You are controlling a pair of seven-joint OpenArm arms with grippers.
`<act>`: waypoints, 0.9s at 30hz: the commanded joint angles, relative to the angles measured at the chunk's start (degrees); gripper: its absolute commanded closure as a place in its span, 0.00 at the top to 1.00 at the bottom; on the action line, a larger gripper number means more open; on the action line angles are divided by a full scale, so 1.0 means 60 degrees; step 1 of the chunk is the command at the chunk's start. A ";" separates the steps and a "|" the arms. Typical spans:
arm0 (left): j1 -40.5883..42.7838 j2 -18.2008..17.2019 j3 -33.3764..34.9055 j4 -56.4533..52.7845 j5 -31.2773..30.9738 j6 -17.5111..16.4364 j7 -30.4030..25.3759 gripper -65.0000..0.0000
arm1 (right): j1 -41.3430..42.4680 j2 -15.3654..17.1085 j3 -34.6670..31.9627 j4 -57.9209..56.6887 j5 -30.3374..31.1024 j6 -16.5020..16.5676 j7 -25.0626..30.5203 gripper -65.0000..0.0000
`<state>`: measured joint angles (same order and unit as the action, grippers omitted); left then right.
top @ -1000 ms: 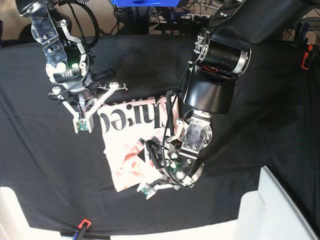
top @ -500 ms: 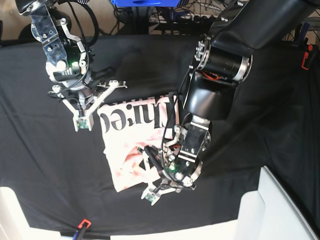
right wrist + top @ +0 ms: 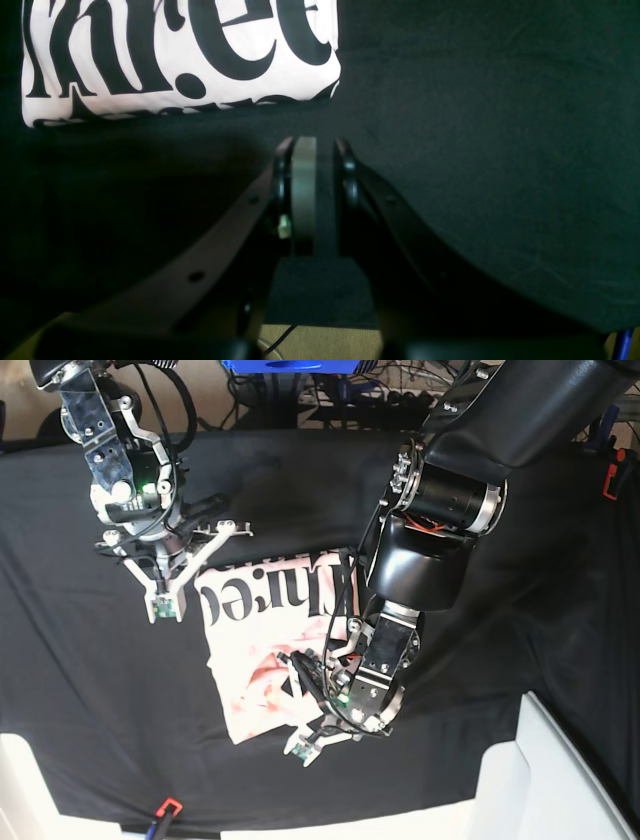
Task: Fold the T-shirt properly
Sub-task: 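Tuck the loose pink fabric under the folded stack with the left gripper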
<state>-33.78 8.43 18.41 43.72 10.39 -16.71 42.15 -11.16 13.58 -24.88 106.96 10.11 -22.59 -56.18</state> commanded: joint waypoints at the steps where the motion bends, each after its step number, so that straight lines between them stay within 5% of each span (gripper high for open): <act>1: -0.0326 0.0096 0.0001 0.0119 -0.0011 0.0008 -0.0146 0.51 | 0.0079 0.0044 0.0023 0.0130 -0.0080 -0.0037 0.0170 0.09; 24: -0.0443 0.0096 -0.0029 -0.0599 0.0004 0.0052 -0.0732 0.51 | -0.0008 0.0044 0.0023 0.0130 -0.0080 -0.0037 0.0170 0.09; 27: -0.0443 0.0096 0.0015 -0.0599 0.0004 0.0433 -0.0761 0.51 | -0.0038 0.0044 0.0023 0.0130 -0.0080 -0.0037 0.0170 0.09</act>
<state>-34.39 8.45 18.46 39.31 10.31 -14.31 38.52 -11.99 13.58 -24.88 106.96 10.11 -22.59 -56.10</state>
